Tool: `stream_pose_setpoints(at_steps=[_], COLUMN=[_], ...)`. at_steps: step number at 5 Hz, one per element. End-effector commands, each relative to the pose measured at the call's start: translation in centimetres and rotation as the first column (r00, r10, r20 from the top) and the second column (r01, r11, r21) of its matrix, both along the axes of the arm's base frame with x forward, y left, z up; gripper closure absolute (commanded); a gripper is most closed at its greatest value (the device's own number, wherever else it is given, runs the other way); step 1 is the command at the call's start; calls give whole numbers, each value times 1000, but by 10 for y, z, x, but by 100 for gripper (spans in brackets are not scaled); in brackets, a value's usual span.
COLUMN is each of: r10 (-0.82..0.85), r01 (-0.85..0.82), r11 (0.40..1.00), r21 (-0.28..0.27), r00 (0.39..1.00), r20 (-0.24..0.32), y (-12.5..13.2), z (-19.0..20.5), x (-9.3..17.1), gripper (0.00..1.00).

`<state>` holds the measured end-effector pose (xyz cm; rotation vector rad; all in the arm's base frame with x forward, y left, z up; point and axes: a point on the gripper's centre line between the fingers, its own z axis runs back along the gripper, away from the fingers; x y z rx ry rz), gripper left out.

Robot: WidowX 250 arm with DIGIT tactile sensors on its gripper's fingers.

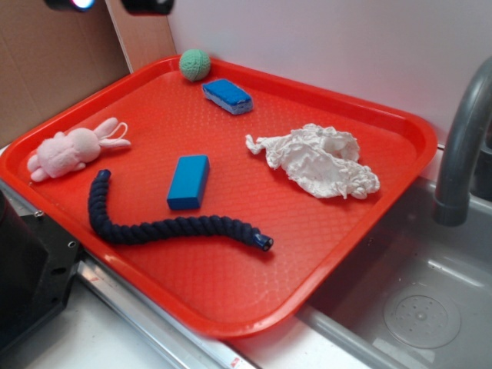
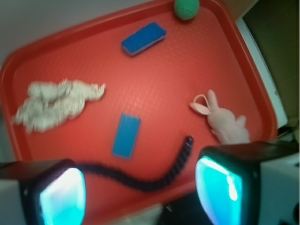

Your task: Grab the blue sponge.

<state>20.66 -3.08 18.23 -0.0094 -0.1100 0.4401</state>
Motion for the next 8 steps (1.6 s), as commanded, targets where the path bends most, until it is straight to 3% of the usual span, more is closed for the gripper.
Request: stream_pose_setpoints(at_steps=[1, 2, 3, 6, 7, 8], r10=[361, 354, 416, 416, 405, 429], r01=[-361, -337, -404, -404, -396, -425], r11=[932, 933, 909, 909, 913, 903], r21=[-29, -128, -105, -105, -92, -58], r00=[919, 922, 896, 896, 906, 892], r20=[158, 158, 152, 152, 119, 143], y=[43, 54, 71, 71, 68, 66], z=[-15, -35, -52, -52, -75, -91], x=[38, 52, 71, 71, 86, 103], gripper=[0, 0, 0, 0, 0, 0])
